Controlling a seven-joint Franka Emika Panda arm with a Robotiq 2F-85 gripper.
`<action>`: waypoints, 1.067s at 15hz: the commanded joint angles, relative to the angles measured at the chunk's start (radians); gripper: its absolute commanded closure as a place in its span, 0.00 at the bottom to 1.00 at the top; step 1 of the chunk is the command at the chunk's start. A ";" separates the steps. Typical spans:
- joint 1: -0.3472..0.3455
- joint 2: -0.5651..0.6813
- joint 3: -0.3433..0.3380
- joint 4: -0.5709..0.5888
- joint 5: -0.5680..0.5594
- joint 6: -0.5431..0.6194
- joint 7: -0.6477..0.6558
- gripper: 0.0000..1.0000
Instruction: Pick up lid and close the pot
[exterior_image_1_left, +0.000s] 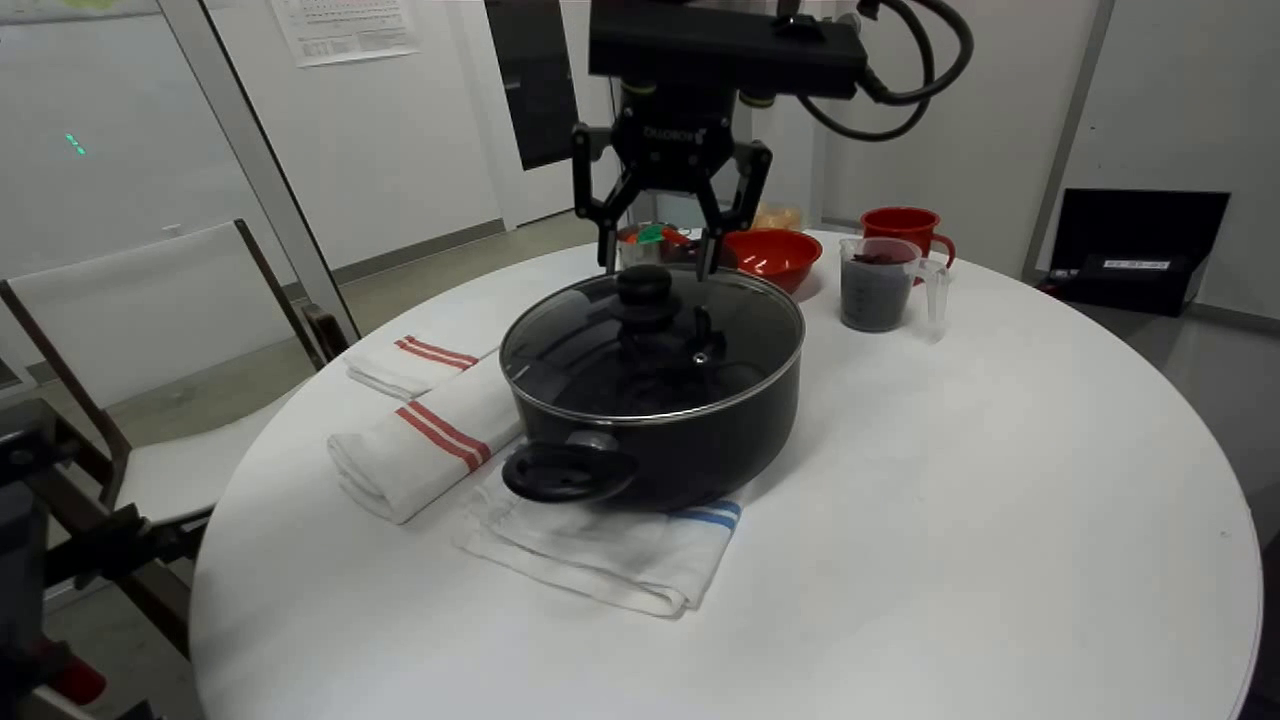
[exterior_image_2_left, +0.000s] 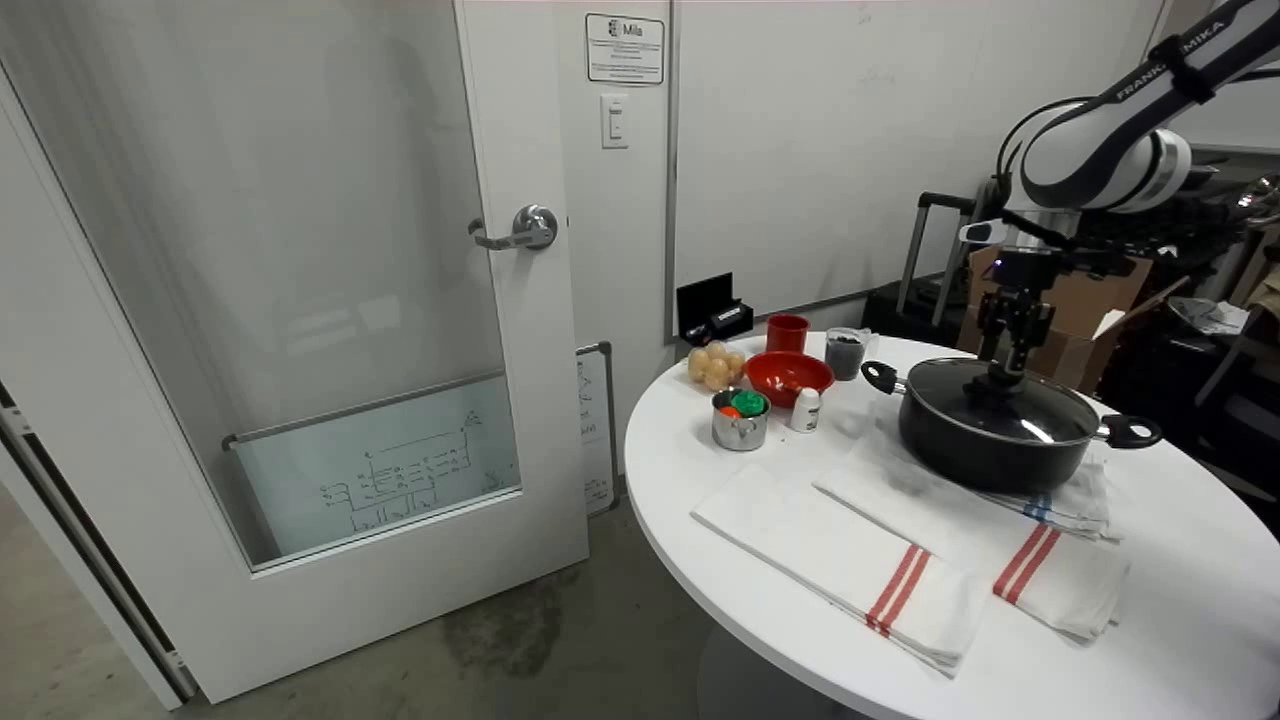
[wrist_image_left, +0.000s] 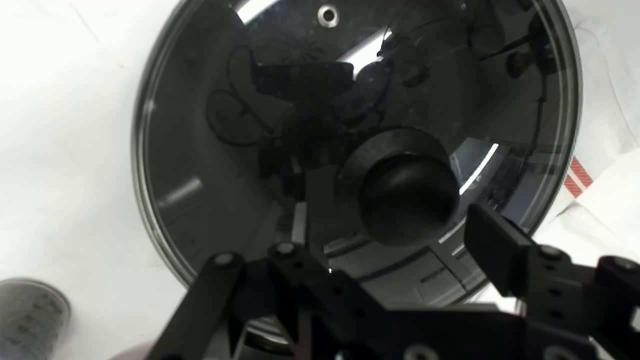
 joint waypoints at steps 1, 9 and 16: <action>0.005 0.018 -0.004 0.042 0.006 -0.022 0.020 0.00; 0.004 -0.015 0.001 0.014 0.009 -0.013 0.013 0.00; 0.006 -0.123 0.022 -0.096 0.021 0.023 -0.011 0.00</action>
